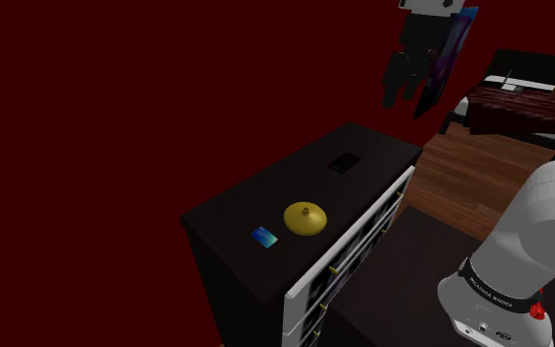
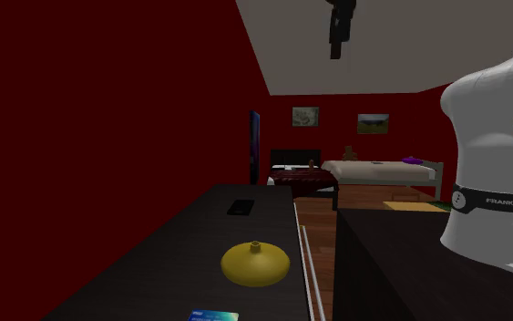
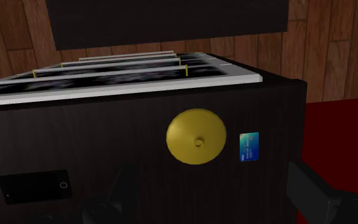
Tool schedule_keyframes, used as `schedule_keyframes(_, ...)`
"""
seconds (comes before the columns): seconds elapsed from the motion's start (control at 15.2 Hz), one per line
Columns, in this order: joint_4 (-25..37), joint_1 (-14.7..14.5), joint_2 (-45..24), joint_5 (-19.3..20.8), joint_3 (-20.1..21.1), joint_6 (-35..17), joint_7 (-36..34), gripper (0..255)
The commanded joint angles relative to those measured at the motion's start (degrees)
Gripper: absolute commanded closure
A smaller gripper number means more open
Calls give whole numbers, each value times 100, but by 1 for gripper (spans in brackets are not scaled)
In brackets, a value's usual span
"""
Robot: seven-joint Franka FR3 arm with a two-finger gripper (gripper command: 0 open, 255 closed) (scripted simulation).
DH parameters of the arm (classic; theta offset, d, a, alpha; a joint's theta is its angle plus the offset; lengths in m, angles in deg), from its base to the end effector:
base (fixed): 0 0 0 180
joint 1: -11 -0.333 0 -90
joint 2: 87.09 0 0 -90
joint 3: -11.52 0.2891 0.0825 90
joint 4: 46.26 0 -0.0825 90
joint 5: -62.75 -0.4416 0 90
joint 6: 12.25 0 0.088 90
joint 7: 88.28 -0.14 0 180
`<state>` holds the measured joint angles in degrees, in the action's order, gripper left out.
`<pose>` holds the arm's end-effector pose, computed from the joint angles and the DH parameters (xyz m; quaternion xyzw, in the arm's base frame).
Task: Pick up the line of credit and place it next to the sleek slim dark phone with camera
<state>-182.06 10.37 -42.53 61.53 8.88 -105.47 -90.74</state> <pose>0.3919 -0.0122 0.5327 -0.9989 0.0331 -0.0167 0.0270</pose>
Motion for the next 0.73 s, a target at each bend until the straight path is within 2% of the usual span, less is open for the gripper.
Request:
schedule_keyframes(0.0,0,0,0,0,0,0,0,0)
schedule_keyframes(0.66,-658,-237,-1310,-268,429,-1729,-360,0)
